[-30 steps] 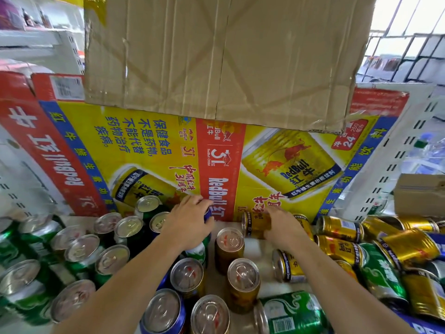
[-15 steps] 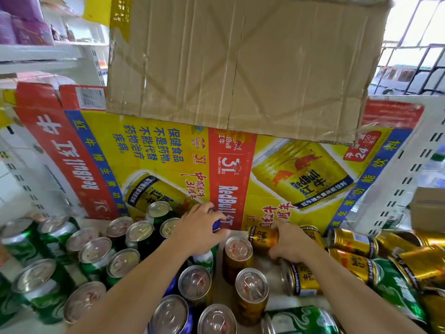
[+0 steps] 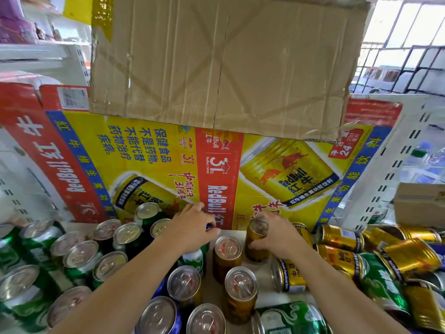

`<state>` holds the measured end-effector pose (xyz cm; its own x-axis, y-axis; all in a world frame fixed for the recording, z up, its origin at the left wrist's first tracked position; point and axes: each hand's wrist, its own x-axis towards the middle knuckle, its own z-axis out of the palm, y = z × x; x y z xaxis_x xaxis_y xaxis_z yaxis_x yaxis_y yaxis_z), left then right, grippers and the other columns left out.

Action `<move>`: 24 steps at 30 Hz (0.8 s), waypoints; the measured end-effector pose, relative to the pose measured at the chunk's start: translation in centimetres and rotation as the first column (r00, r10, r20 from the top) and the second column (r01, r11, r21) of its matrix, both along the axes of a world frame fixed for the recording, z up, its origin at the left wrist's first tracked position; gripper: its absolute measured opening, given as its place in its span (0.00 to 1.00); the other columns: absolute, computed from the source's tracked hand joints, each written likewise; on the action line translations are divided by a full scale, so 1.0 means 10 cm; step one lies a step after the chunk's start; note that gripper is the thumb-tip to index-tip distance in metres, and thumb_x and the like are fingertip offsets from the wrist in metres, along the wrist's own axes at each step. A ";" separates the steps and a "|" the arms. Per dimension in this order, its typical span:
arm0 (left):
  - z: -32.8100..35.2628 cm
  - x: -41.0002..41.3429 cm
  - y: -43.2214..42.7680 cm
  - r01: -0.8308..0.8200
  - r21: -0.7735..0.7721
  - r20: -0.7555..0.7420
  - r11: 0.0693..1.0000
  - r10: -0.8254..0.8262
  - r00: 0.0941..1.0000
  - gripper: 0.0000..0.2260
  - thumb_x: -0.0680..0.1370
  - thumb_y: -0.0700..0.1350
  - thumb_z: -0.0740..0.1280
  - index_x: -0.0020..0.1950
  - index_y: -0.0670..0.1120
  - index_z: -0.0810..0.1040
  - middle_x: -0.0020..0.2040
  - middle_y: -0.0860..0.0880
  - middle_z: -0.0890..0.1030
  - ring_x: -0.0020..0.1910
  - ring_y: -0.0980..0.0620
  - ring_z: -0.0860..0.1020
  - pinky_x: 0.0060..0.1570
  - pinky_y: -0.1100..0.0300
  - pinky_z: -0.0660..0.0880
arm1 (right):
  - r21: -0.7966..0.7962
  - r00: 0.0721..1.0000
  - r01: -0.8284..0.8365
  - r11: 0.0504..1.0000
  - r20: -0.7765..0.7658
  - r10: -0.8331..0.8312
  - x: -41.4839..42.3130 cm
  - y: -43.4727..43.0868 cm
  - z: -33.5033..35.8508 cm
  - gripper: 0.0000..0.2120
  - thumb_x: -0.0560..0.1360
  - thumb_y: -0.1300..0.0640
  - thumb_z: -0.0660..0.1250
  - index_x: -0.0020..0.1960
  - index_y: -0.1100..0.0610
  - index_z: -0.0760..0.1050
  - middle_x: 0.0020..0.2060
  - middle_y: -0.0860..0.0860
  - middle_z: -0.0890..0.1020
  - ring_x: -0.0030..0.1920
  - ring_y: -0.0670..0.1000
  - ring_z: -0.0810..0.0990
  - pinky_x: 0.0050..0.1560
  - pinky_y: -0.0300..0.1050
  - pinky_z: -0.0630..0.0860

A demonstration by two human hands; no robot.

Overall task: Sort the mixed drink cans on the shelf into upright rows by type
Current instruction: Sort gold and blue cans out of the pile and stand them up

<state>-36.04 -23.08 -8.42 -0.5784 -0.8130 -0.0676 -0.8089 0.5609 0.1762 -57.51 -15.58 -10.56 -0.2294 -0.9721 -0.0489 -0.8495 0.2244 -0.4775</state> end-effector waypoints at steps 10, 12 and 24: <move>0.08 -0.29 0.37 0.238 0.072 0.110 0.969 -0.244 0.963 0.21 0.78 0.63 0.58 0.65 0.54 0.73 0.63 0.48 0.73 0.65 0.47 0.68 0.64 0.48 0.64 | 0.106 0.999 -0.005 0.994 0.035 0.001 -0.26 0.29 0.13 0.18 0.68 0.51 0.77 0.53 0.47 0.72 0.47 0.45 0.77 0.48 0.49 0.76 0.47 0.45 0.73; 0.06 -0.36 0.47 0.237 0.174 0.173 0.956 -0.266 0.948 0.27 0.76 0.67 0.57 0.71 0.57 0.67 0.72 0.47 0.66 0.71 0.44 0.63 0.68 0.43 0.62 | 0.186 0.998 -0.020 0.982 0.066 0.008 -0.27 0.39 0.15 0.21 0.66 0.51 0.77 0.53 0.45 0.70 0.42 0.45 0.76 0.44 0.48 0.76 0.43 0.44 0.73; 0.10 -0.46 0.77 0.343 0.238 0.156 0.909 -0.385 0.910 0.19 0.81 0.58 0.57 0.70 0.55 0.70 0.75 0.46 0.61 0.77 0.44 0.51 0.74 0.43 0.52 | 0.113 0.995 0.045 0.993 -0.099 -0.034 -0.18 0.74 0.10 0.33 0.68 0.56 0.76 0.64 0.48 0.58 0.51 0.51 0.78 0.46 0.49 0.79 0.46 0.46 0.79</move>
<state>-40.68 -15.38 -7.40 -0.7895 -0.5052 -0.3485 -0.5844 0.7922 0.1756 -59.29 -8.19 -9.59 -0.2765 -0.9514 -0.1352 -0.8798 0.3073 -0.3628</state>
